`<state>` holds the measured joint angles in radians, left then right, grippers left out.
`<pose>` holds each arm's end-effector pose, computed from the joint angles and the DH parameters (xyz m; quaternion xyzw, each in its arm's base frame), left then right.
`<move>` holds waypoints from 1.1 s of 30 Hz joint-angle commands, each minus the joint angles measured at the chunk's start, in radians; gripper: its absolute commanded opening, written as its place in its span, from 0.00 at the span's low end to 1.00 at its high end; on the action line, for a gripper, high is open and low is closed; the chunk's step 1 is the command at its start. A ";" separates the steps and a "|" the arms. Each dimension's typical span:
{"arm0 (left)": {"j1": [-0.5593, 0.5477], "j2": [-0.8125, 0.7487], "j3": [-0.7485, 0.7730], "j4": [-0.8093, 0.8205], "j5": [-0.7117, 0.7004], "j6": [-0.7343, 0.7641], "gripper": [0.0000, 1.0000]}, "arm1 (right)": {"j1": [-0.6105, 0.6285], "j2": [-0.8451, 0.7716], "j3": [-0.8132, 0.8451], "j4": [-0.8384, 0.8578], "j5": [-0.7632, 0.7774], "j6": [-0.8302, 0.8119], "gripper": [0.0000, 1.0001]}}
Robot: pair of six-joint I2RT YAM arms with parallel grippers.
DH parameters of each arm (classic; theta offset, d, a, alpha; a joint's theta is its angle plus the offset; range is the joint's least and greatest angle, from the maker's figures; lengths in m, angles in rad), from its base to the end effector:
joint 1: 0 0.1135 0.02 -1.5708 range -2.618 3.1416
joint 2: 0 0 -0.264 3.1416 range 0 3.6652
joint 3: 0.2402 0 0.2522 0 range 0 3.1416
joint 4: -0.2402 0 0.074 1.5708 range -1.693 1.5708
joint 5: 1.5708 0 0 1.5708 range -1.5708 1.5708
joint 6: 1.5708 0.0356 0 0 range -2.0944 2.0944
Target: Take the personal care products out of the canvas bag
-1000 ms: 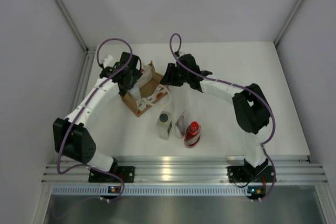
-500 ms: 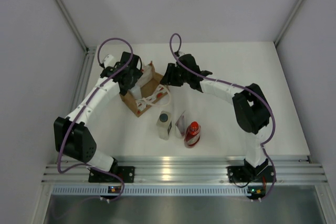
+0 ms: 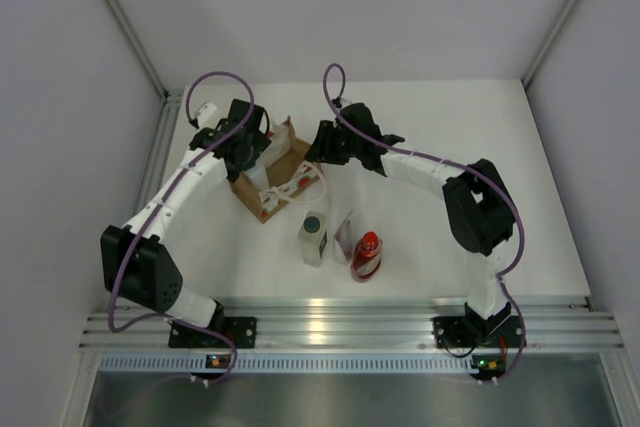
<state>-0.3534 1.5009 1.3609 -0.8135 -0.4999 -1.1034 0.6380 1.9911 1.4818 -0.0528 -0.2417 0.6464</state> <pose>0.3000 -0.0925 0.3163 -0.4080 0.8315 -0.0201 0.3765 0.3666 0.2824 0.2296 -0.0546 0.8693 0.3718 0.3209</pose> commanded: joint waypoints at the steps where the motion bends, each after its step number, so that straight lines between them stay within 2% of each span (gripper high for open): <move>1: 0.002 -0.057 -0.006 0.019 -0.060 0.031 0.84 | -0.014 0.011 0.044 -0.010 -0.011 -0.016 0.41; 12: 0.010 -0.011 0.033 0.030 -0.088 0.073 0.84 | -0.012 0.006 0.041 -0.012 -0.015 -0.019 0.41; 33: 0.022 -0.013 -0.034 0.163 -0.086 0.149 0.85 | -0.012 0.012 0.048 -0.013 -0.021 -0.016 0.41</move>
<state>-0.3401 1.5185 1.3331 -0.7059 -0.5667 -0.9691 0.6380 1.9911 1.4818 -0.0532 -0.2466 0.6464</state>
